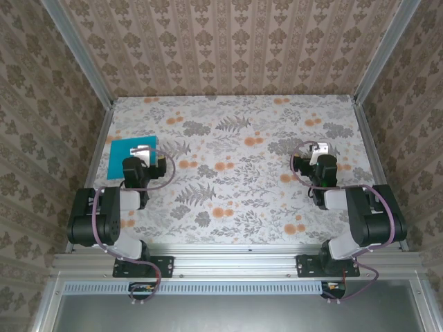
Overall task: Fold a paper plane with a square sheet of paper (pick it up from the middle)
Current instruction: Move the square sheet of paper to the center of the table.
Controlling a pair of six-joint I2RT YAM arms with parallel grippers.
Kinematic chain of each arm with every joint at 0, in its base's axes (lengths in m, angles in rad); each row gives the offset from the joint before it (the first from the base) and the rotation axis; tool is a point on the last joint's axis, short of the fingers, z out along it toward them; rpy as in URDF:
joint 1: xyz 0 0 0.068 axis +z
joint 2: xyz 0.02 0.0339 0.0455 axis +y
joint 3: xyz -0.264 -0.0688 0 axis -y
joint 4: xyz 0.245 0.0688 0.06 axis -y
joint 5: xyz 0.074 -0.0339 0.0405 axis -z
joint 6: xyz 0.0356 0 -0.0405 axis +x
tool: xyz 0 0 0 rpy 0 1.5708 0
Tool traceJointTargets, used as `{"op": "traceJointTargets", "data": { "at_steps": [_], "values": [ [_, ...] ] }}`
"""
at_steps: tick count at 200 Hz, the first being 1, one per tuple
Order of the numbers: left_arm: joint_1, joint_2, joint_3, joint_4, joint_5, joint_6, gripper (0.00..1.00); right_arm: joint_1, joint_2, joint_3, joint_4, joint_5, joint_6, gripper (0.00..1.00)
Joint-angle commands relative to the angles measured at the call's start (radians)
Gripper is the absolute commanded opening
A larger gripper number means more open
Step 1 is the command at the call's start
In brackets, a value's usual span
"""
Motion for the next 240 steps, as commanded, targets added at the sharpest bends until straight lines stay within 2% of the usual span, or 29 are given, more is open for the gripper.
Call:
{"op": "traceJointTargets", "data": {
  "at_steps": [1,112,131,140,151,169,186,211,240],
  "values": [
    [0.009,0.011,0.021,0.033,0.016,0.025,1.0,-0.006,0.011,0.023,0.032,-0.015,-0.01,1.0],
    [0.017,0.01,0.02,0.036,0.029,0.019,1.0,-0.006,0.009,0.02,0.035,-0.024,-0.009,1.0],
    [0.013,-0.026,0.019,0.015,0.013,0.018,1.0,-0.006,-0.023,0.019,0.016,-0.038,-0.016,1.0],
    [0.004,-0.078,0.034,-0.053,-0.002,0.023,1.0,-0.006,-0.077,0.031,-0.046,-0.043,-0.019,1.0],
    [-0.008,-0.151,0.08,-0.222,-0.034,0.006,1.0,-0.006,-0.15,0.057,-0.155,-0.055,-0.026,1.0],
    [-0.01,-0.245,0.179,-0.5,-0.088,-0.094,1.0,-0.006,-0.261,0.105,-0.307,-0.114,-0.015,1.0],
    [-0.011,-0.294,0.261,-0.712,-0.085,-0.184,1.0,-0.004,-0.337,0.135,-0.4,-0.207,0.024,1.0],
    [-0.005,-0.299,0.38,-0.971,-0.056,-0.263,1.0,0.022,-0.41,0.208,-0.562,-0.347,0.062,1.0],
    [0.025,-0.241,0.488,-1.153,-0.019,-0.304,1.0,0.078,-0.443,0.303,-0.749,-0.445,0.05,1.0]
  ]
}}
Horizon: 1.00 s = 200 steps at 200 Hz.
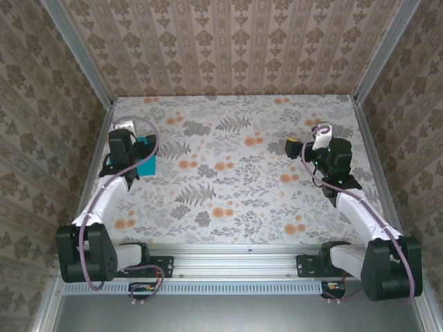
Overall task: Fold a paper plane with a square sheet of paper (pick it up from the middle)
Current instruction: Move the square sheet of paper to the center of the table.
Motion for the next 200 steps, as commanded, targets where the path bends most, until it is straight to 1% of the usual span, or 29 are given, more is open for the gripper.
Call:
{"op": "traceJointTargets", "data": {
  "at_steps": [1,36,48,64,80,114,133,171,200],
  "values": [
    [0.029,0.051,0.072,-0.312,0.034,-0.087,1.0,0.046,-0.027,0.072,-0.236,-0.15,0.016,1.0],
    [0.076,0.198,0.197,-0.448,0.026,-0.087,1.0,0.147,-0.031,0.136,-0.345,-0.183,0.02,1.0],
    [0.091,0.242,0.225,-0.452,0.01,-0.082,1.0,0.195,-0.028,0.153,-0.368,-0.175,0.023,1.0],
    [0.121,0.295,0.268,-0.455,0.03,-0.085,1.0,0.247,-0.016,0.174,-0.386,-0.173,0.029,1.0],
    [0.134,0.353,0.303,-0.45,0.014,-0.078,1.0,0.292,0.005,0.19,-0.391,-0.171,0.039,1.0],
    [0.166,0.474,0.382,-0.432,0.031,-0.079,1.0,0.377,0.056,0.219,-0.38,-0.161,0.065,1.0],
    [0.175,0.542,0.429,-0.432,0.049,-0.082,1.0,0.414,0.083,0.241,-0.378,-0.148,0.068,1.0],
    [0.177,0.649,0.503,-0.464,0.063,-0.08,1.0,0.454,0.137,0.287,-0.386,-0.132,0.072,1.0],
    [0.175,0.712,0.524,-0.48,0.113,-0.091,1.0,0.475,0.165,0.309,-0.393,-0.116,0.071,1.0]
  ]
}}
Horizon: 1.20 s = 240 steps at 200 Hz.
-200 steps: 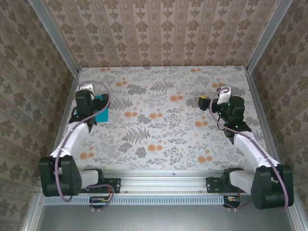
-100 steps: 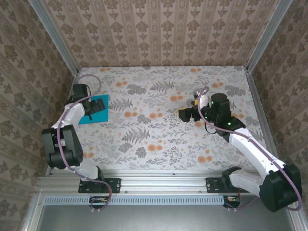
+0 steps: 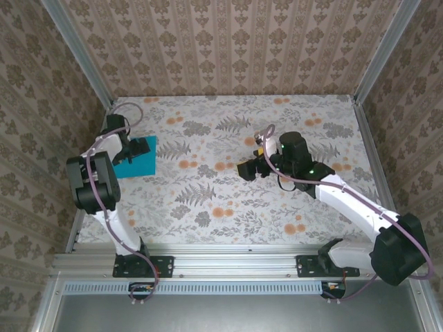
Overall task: Fold a paper plane with a square sheet of paper (pick it up from the middle)
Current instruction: Move the square sheet of paper to the center of the table.
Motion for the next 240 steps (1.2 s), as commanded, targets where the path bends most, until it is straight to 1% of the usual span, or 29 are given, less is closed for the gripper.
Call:
{"op": "traceJointTargets", "data": {
  "at_steps": [1,27,61,101,141,177,196,212,227,240],
  "values": [
    [0.005,0.046,0.029,-0.051,0.055,-0.024,1.0,0.017,0.024,0.044,-0.019,0.028,0.018,1.0],
    [-0.011,0.072,0.026,-0.054,0.06,-0.03,1.0,0.025,0.045,0.055,-0.025,0.042,0.018,1.0],
    [-0.012,0.107,0.06,-0.095,0.099,-0.033,1.0,0.03,0.06,0.064,-0.032,0.05,0.022,1.0],
    [-0.023,0.13,0.069,-0.138,0.093,-0.019,1.0,0.031,0.061,0.07,-0.046,0.07,0.017,1.0],
    [-0.085,0.128,0.067,-0.183,0.034,0.002,1.0,0.031,0.051,0.07,-0.067,0.089,0.006,1.0],
    [-0.11,0.123,0.05,-0.199,0.063,-0.005,1.0,0.029,0.037,0.063,-0.071,0.103,0.005,1.0],
    [-0.144,0.117,0.05,-0.226,0.044,0.002,1.0,0.029,0.031,0.058,-0.077,0.113,0.001,1.0],
    [-0.162,0.108,0.04,-0.222,0.05,-0.012,1.0,0.028,0.026,0.056,-0.076,0.114,-0.002,1.0],
    [-0.183,0.107,0.051,-0.247,0.016,-0.011,1.0,0.026,0.02,0.047,-0.074,0.118,-0.007,1.0],
    [-0.2,0.102,0.064,-0.273,0.014,-0.009,1.0,0.023,0.02,0.037,-0.074,0.123,-0.016,1.0]
  ]
}}
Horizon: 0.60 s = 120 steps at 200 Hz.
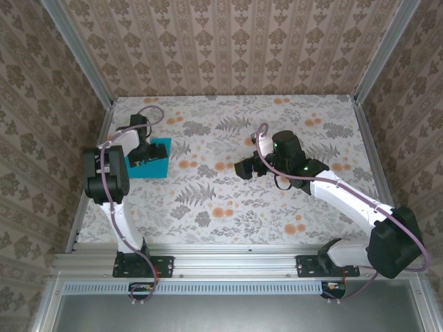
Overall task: Fold a paper plane with a square sheet of paper (pick it up from the middle)
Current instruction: Move the square sheet of paper to the center of the table.
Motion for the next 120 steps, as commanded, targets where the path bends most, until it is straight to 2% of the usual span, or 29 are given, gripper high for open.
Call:
{"op": "traceJointTargets", "data": {
  "at_steps": [1,52,120],
  "values": [
    [-0.034,0.009,-0.003,-0.115,0.02,-0.001,1.0,-0.001,-0.03,-0.006,-0.018,0.028,-0.027,1.0],
    [-0.129,-0.008,0.036,-0.163,0.004,-0.049,1.0,-0.016,-0.055,-0.041,-0.007,0.032,-0.029,1.0],
    [-0.276,0.01,0.053,-0.181,-0.031,-0.213,1.0,-0.048,-0.123,-0.094,-0.037,0.032,-0.042,1.0]
  ]
}}
